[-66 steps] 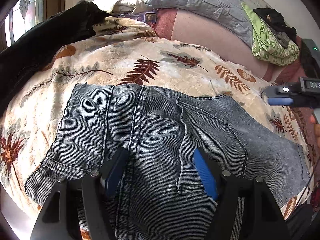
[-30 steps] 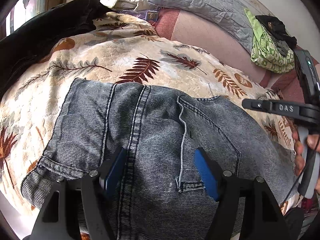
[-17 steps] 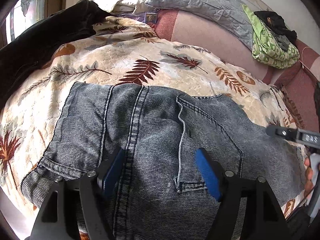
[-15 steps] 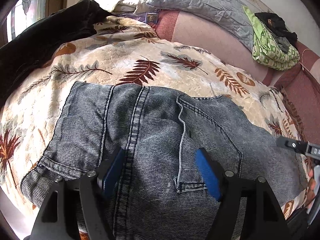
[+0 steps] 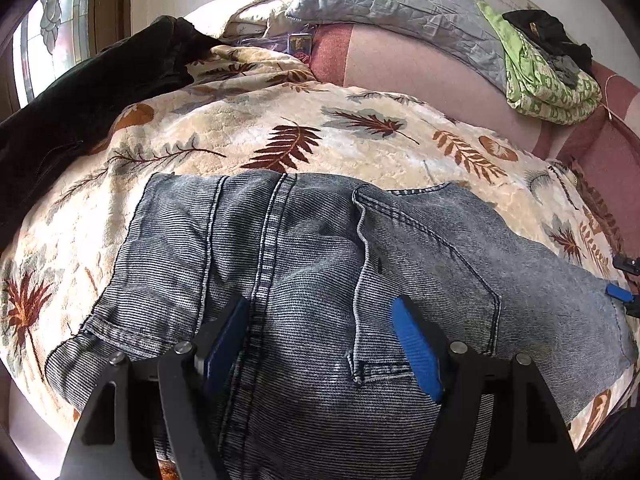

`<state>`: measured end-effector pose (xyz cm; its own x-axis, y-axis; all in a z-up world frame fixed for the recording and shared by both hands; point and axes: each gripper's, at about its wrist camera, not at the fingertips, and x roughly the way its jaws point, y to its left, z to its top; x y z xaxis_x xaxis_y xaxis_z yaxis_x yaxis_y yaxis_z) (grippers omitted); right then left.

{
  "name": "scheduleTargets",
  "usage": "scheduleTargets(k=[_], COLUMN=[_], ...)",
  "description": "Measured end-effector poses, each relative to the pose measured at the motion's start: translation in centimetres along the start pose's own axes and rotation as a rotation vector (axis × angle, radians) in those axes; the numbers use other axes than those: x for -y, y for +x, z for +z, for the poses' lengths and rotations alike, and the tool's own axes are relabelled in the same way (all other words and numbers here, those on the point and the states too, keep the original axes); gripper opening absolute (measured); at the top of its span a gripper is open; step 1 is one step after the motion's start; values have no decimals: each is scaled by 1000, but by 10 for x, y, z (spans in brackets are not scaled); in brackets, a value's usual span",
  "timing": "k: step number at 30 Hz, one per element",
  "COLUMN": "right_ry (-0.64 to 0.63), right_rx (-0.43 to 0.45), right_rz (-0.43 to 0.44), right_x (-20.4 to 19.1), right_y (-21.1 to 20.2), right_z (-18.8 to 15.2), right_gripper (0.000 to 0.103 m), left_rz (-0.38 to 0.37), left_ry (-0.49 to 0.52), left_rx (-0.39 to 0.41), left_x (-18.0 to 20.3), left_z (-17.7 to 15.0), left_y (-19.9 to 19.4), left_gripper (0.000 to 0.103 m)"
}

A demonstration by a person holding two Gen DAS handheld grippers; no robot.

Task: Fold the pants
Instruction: 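Pull the jeans flat with the right tool while the left tool holds the waistband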

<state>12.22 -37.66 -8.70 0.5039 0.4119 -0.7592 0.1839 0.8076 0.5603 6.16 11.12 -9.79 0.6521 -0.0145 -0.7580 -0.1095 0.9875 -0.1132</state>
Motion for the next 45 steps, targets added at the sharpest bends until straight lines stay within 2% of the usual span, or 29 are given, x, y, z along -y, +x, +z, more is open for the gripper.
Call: scheduleTargets(k=[1,2,4,7,9,11,12,13,15,18,21,23,26,27,28,29,31,35,39,45], right_ry=[8,15,20,-27,-47,-57,-85,-124,-118,-111,-168,-203,-263,-260,-252,-262,-248,-208,-163,-147], right_rx=[-21,-46,-18,49,57,-16,-27,17,10,38,93,95,21,-28,-34,3,9,79,45,78], right_rz=[-85,-72,-49,30,19,-56,-62,-64,-96,-24,37,61,30,-10,-13,2,30,92,99,128], right_x=[12,21,19,2,1,11,14,11,2,-11,-30,-35,-35,-29,-24,-25,-24,-14,-8,-7], right_y=[10,19,7,-18,-22,0,8,4,1,-19,-44,-51,-31,-17,-10,-13,-17,-33,-22,-29], right_z=[3,3,3,-8,-18,-25,-30,-34,-34,-44,-73,-95,-116,-121,-124,-125,-123,-124,-120,-119], right_gripper=[79,79,79,79,81,85,85,86,86,86,86,86,88,88,89,90,92,92,92,93], left_rz=[7,14,15,-3,-3,-9,-4,4,43,79,65,56,30,32,40,53,98,112,110,116], left_ry=[9,16,16,-23,-38,-39,-33,-19,1,22,0,7,27,42,55,70,110,138,119,92], left_rx=[3,6,13,58,76,76,62,28,-47,-38,-36,-27,-24,-37,-55,-81,-107,-82,-71,-68], left_x=[2,3,3,-6,-11,-11,-9,-6,0,7,10,16,29,34,38,41,46,50,44,46], left_z=[-1,-1,-1,-1,-1,-2,-3,-4,-9,-12,-11,-10,-9,-9,-11,-14,-21,-26,-28,-22], left_y=[0,1,-1,-16,-24,-29,-29,-25,-14,-18,-28,-35,-37,-33,-27,-20,-7,-8,-4,-12], left_gripper=[75,76,76,76,76,76,76,76,76,76,76,76,76,76,76,76,76,80,88,89])
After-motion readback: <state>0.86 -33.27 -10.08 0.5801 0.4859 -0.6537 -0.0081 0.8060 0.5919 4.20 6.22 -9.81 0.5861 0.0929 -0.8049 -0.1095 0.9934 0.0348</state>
